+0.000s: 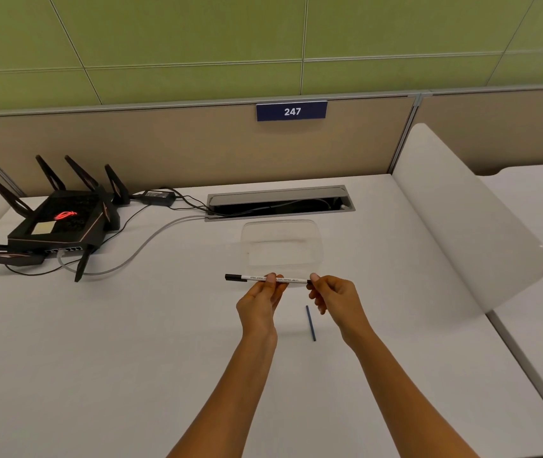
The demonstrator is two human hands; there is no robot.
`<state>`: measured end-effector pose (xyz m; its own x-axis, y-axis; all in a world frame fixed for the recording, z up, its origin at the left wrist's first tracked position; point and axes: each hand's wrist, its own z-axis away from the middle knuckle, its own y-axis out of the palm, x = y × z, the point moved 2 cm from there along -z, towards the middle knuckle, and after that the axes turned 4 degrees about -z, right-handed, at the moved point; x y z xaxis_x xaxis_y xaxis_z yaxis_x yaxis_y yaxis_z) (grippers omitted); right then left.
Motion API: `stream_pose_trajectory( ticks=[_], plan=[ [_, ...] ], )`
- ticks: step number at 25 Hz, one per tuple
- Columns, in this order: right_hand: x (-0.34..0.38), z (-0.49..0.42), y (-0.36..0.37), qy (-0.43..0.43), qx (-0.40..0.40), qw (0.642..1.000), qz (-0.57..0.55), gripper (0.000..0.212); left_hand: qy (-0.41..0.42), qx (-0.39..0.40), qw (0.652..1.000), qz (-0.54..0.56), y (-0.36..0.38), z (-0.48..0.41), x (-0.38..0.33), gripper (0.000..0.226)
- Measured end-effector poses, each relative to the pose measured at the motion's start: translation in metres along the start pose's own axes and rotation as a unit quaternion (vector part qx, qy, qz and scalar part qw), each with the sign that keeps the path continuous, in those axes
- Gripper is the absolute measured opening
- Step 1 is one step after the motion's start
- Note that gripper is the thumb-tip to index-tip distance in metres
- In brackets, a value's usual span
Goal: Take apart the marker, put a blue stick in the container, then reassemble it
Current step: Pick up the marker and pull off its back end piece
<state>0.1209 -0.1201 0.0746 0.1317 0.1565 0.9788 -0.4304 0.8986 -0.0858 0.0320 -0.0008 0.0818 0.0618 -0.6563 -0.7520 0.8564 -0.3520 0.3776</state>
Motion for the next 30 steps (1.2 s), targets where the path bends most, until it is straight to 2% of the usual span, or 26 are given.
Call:
stream_pose_trajectory(
  ticks=[2, 5, 9, 14, 17, 24, 28, 30],
  plan=[
    [-0.0007, -0.0003, -0.0001, -0.014, 0.012, 1.0, -0.013, 0.013, -0.001, -0.004, 1.0, 0.002, -0.0003, -0.0003, 0.0003, 0.006],
    [-0.0018, -0.0013, 0.0003, -0.009, 0.006, 0.999, -0.043, 0.01, 0.001, -0.004, 1.0, 0.008, -0.0013, -0.0009, 0.0001, 0.014],
    [-0.0029, -0.0004, 0.0032, 0.007, 0.001, 1.0, -0.016, 0.03, 0.003, 0.006, 1.0, 0.013, -0.0012, -0.0009, -0.001, 0.018],
    [-0.0007, -0.0001, 0.0015, -0.012, 0.006, 0.999, -0.04, 0.011, 0.002, 0.004, 1.0, 0.01, -0.0029, 0.0002, -0.0016, 0.012],
    [0.0002, -0.0001, 0.0033, -0.003, -0.006, 1.0, -0.006, 0.026, 0.003, 0.008, 1.0, 0.01, -0.0034, 0.0007, -0.0021, 0.014],
    [0.0014, -0.0006, 0.0037, -0.004, 0.0, 0.999, -0.034, 0.013, 0.007, 0.009, 1.0, 0.001, -0.0025, 0.0029, -0.0033, 0.007],
    [0.0009, 0.0013, 0.0051, 0.02, -0.001, 1.0, -0.002, 0.032, 0.009, 0.014, 1.0, 0.002, -0.0016, 0.0033, -0.004, 0.01],
    [0.0014, 0.0019, 0.0051, 0.004, 0.005, 1.0, -0.005, 0.024, 0.01, 0.013, 1.0, 0.004, -0.0019, 0.0028, -0.0046, 0.01]
  ],
)
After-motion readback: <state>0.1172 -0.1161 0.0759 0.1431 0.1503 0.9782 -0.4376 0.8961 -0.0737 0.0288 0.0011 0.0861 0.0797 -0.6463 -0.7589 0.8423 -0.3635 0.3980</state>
